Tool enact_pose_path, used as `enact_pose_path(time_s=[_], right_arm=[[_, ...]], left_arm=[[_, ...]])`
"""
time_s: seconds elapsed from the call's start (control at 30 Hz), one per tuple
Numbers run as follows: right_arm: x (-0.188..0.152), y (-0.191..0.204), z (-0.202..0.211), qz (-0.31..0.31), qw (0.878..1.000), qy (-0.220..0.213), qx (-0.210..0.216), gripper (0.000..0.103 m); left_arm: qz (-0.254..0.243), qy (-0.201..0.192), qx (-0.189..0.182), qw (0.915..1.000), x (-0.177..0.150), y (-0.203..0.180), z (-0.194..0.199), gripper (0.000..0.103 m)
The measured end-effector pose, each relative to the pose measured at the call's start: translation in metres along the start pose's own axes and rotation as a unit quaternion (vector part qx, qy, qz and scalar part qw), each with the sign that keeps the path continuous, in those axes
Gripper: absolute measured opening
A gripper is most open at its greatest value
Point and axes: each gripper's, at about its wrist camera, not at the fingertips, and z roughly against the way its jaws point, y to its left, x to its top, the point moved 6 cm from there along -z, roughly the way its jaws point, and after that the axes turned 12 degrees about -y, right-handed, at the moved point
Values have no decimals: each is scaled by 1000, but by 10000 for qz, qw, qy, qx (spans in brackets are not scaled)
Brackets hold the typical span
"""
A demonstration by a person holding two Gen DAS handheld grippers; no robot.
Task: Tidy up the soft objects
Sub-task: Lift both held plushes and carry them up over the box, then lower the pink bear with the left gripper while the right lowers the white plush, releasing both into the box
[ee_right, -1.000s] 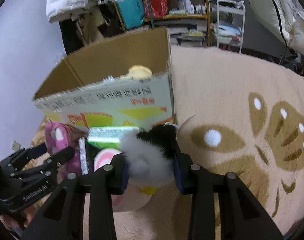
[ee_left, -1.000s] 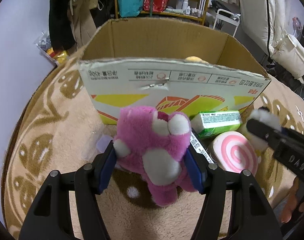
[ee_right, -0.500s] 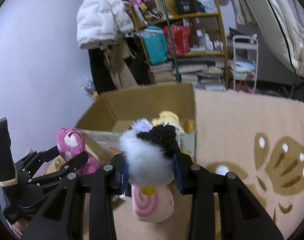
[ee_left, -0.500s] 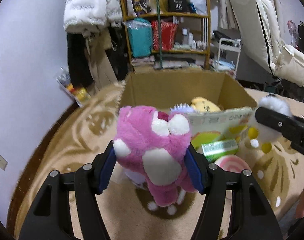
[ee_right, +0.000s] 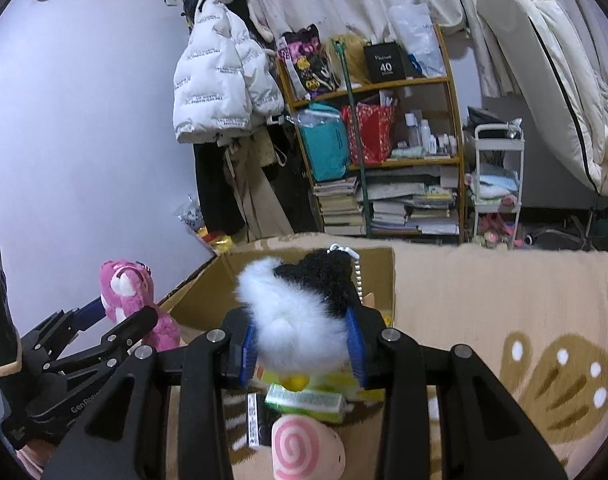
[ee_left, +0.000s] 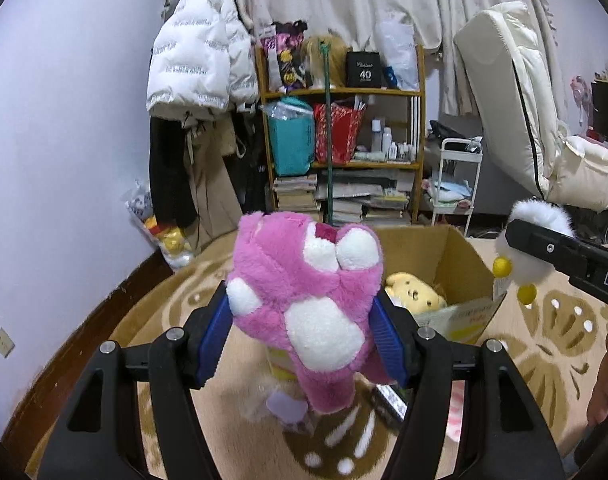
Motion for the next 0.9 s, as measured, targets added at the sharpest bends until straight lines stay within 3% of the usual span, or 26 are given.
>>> enact_pose_path(time_s=[0.37,0.57,0.9], right_arm=[[13,9,-18,394,9989,-94,224,39],[4,5,-37,606,9979,-181,104,39],[-21,-17,-74,414,9989,222,-20,40]], left_arm=[[-275,-261,16,9993,18,-2,-22,64],[-331,-285,85,9990,17,-4,-38,64],[-285,-60,-123,9995,-1,-6,-64,65]])
